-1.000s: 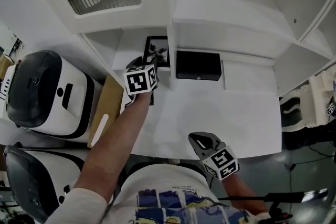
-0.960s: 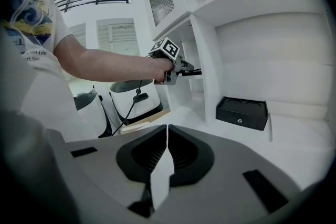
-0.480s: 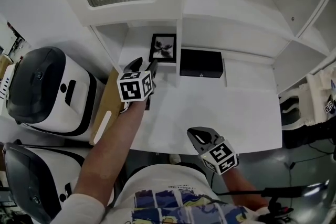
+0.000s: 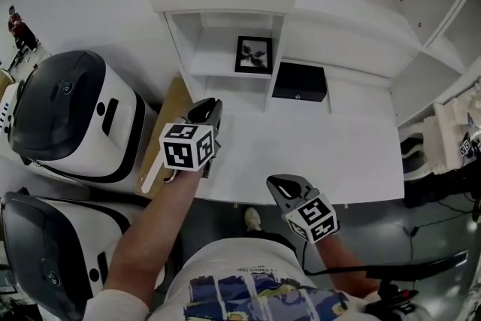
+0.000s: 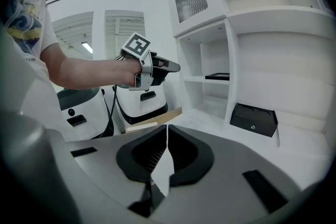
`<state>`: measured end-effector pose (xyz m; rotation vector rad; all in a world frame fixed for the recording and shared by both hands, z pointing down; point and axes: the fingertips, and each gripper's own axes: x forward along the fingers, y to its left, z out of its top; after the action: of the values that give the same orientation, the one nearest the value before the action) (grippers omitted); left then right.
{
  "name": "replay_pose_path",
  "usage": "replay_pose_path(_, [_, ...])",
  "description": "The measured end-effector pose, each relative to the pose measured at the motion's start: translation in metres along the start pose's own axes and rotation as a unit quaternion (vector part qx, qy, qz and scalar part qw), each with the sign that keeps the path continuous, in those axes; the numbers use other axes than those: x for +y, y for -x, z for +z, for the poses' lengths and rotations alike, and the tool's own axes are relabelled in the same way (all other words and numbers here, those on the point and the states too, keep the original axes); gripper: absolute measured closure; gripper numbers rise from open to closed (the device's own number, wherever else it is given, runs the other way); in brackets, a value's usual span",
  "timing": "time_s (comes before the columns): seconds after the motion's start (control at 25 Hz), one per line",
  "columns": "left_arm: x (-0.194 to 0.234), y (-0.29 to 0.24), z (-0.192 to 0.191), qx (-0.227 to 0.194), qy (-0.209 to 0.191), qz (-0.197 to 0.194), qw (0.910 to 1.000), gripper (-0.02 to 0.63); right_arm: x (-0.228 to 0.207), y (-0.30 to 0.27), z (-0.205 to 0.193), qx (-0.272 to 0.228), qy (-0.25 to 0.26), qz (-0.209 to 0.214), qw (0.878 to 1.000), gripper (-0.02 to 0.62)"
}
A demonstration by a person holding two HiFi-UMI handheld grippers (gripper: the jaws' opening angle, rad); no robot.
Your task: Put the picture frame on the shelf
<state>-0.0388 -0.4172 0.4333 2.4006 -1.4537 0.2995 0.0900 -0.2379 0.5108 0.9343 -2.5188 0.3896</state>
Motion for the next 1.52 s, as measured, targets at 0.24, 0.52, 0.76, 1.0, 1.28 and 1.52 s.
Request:
replay_pose_path(0.24, [-0.013, 0.064, -0.021, -0.002, -0.008, -0.039, 0.9992, 0.589, 0.043, 0.005, 0.002, 0.000, 0.002, -0.016, 1.000, 0.566])
replay_pose_path(0.52, [-0.037, 0.144, -0.047, -0.010, -0.007, -0.097, 0.9952, 0.594, 0.092, 0.018, -0.005, -0.005, 0.008, -0.028, 1.000, 0.566])
replay_pose_path(0.76, [-0.070, 0.222, -0.077, -0.002, -0.039, -0.158, 0.9867, 0.594, 0.138, 0.034, -0.015, -0.010, 0.005, -0.031, 0.999, 0.566])
replay_pose_path(1.0, [-0.096, 0.296, -0.124, 0.031, -0.052, -0.196, 0.9787, 0.594, 0.183, 0.045, -0.030, -0.001, 0.009, -0.017, 1.000, 0.568])
replay_pose_path(1.28, [-0.108, 0.360, -0.147, 0.031, -0.050, -0.205, 0.9771, 0.594, 0.222, 0.050, -0.034, 0.001, 0.029, 0.003, 1.000, 0.569])
replay_pose_path(1.52, [-0.112, 0.387, -0.157, 0.027, -0.054, -0.201, 0.9777, 0.594, 0.246, 0.052, -0.036, 0.005, 0.048, 0.017, 0.999, 0.571])
